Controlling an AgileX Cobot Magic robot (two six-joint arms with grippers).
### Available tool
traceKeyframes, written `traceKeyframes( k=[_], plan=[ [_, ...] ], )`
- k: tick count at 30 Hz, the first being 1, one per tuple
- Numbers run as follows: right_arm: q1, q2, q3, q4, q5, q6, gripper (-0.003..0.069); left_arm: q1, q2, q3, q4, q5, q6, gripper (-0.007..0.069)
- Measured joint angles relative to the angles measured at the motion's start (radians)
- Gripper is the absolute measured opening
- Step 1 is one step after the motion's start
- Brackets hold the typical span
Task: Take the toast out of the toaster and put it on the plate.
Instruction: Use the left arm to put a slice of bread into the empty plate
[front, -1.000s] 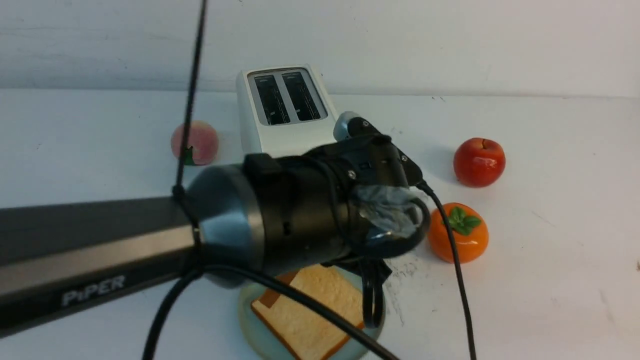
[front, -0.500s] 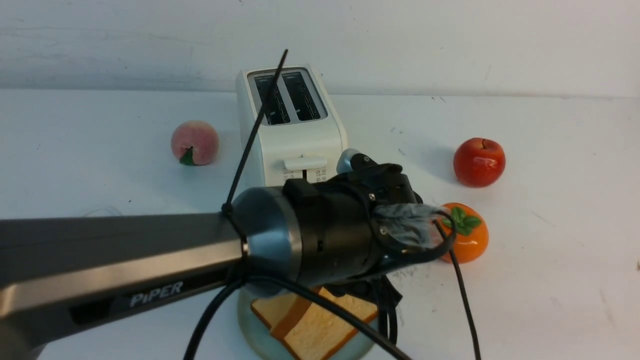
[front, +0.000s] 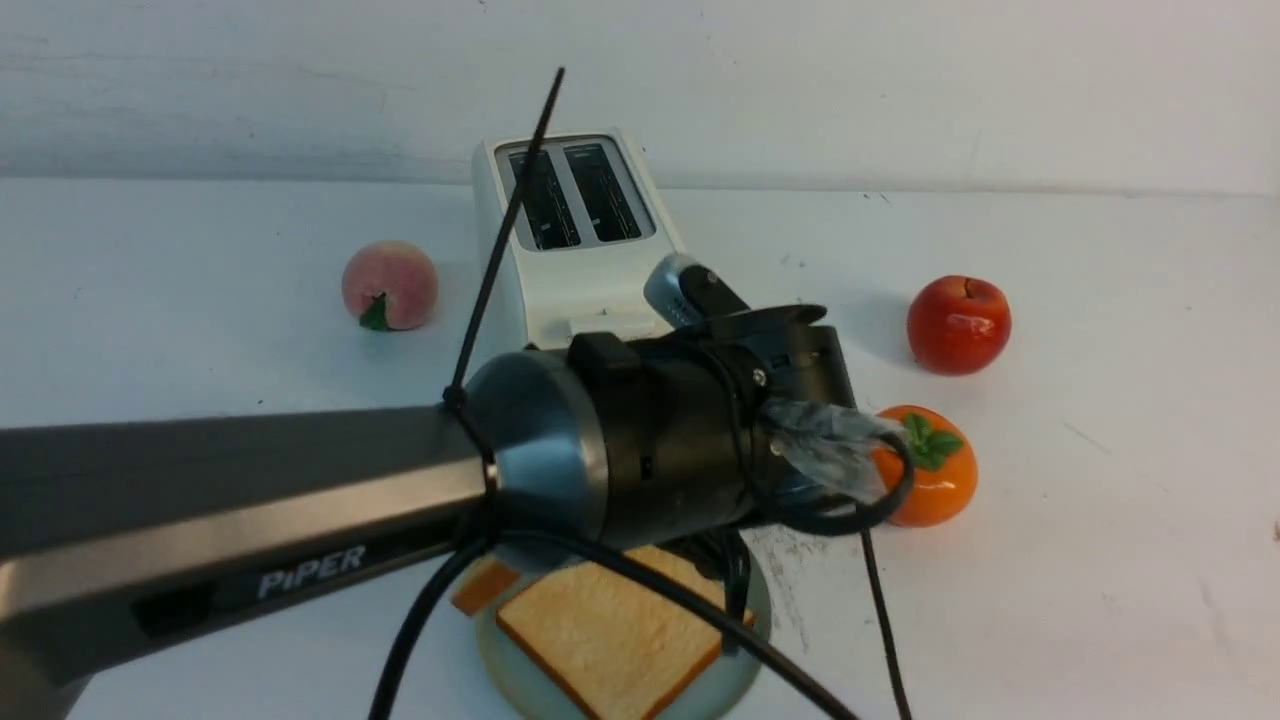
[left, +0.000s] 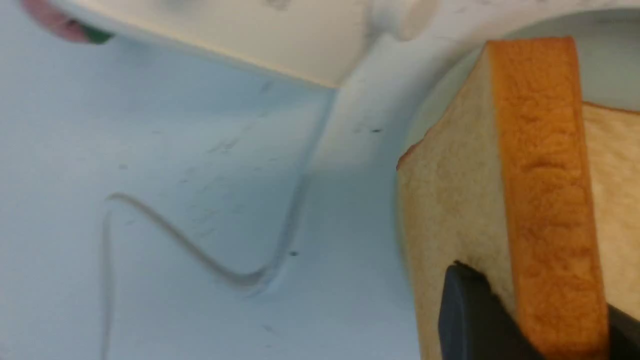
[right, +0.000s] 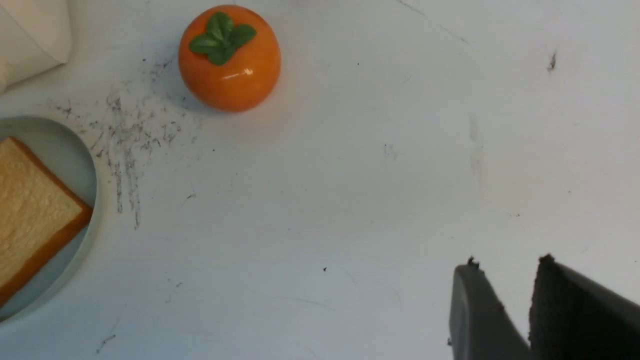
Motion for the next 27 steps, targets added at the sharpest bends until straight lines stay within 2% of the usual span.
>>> traceKeyframes(
  k=[4,11,23,26,27],
  plan=[
    [0.0,0.0,0.0,0.001,0.0,0.0,0.0179,0.002,-0.002,-0.022,0.051,0.016,0.0,0.0121],
    [0.0,0.0,0.0,0.001,0.0,0.0,0.0185,0.05,0.004,-0.022,-0.093,-0.028,0.0,0.0121],
    [0.0,0.0,0.0,0.001,0.0,0.0,0.019,0.077,0.078,-0.022,-0.137,-0.142,0.0,0.0121],
    [0.0,0.0,0.0,0.001,0.0,0.0,0.0191,0.077,0.078,-0.022,-0.152,-0.158,0.0,0.0138],
    [0.0,0.0,0.0,0.001,0.0,0.0,0.0193,0.079,0.078,-0.022,-0.16,-0.177,0.003,0.0167]
  ],
)
